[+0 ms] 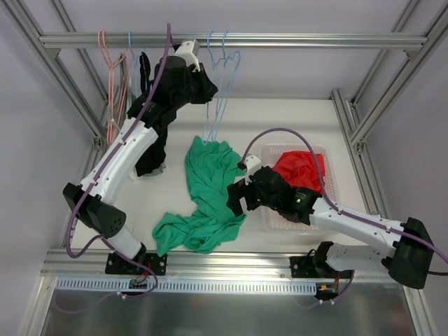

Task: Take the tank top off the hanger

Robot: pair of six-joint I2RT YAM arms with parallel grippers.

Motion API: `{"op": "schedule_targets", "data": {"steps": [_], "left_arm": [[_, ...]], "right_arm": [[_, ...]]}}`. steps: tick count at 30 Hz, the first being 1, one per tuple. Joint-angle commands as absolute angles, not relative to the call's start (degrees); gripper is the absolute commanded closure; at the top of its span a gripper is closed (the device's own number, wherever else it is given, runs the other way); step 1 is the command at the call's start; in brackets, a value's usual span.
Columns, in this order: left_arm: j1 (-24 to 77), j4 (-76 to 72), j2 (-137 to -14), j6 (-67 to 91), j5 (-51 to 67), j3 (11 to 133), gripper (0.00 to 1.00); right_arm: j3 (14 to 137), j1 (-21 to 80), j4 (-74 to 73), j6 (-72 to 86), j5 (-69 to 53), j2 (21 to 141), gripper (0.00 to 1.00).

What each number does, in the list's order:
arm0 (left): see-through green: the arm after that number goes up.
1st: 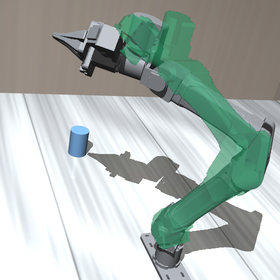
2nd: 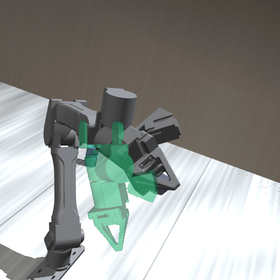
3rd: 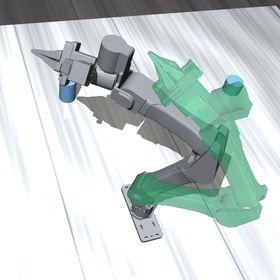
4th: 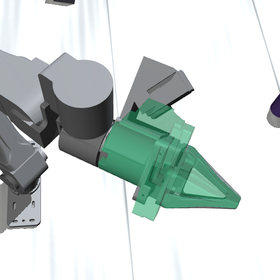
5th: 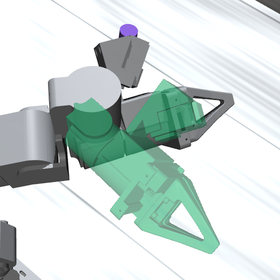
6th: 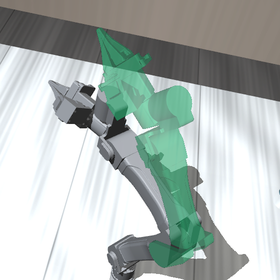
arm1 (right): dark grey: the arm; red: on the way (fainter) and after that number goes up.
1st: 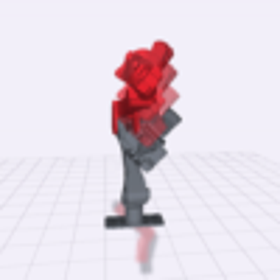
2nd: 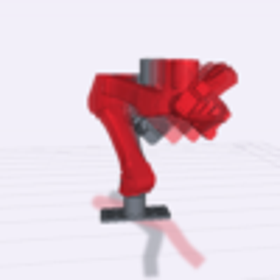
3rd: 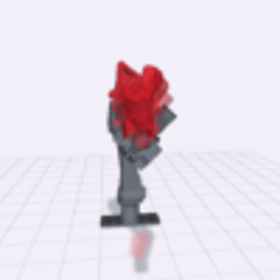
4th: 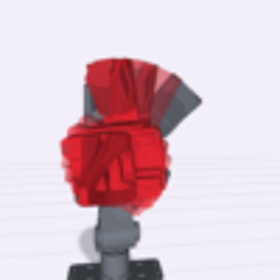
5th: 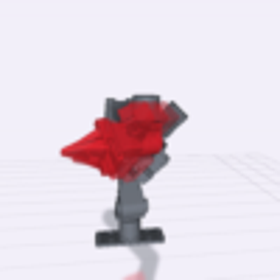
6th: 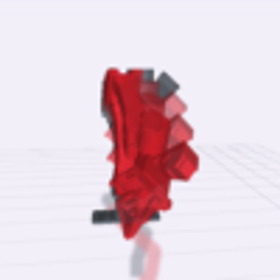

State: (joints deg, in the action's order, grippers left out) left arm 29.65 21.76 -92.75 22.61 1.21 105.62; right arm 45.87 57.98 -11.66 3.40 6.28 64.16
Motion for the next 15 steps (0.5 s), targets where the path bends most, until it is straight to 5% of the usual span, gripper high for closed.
{"op": "schedule_targets", "data": {"steps": [1, 3, 10, 15], "left_arm": [[30.3, 22.4, -93.2, 20.2, 2.5, 106.8, 1.0], [30.3, 22.5, -93.0, 20.0, 1.9, 106.6, 0.99], [30.4, 22.6, -86.8, 18.9, -9.2, 101.8, 0.5], [30.1, 22.6, -82.9, 17.1, -10.7, 100.4, 0.29]], "right_arm": [[46.0, 57.6, -5.5, 3.7, 4.1, 65.7, 0.01], [46.1, 57.4, -4.5, 3.6, 4.0, 67.2, 0.0], [48.4, 56.7, -3.2, 0.4, 1.0, 72.6, 0.0], [49.5, 55.5, -0.4, 0.4, -4.6, 76.3, 0.01]]}}
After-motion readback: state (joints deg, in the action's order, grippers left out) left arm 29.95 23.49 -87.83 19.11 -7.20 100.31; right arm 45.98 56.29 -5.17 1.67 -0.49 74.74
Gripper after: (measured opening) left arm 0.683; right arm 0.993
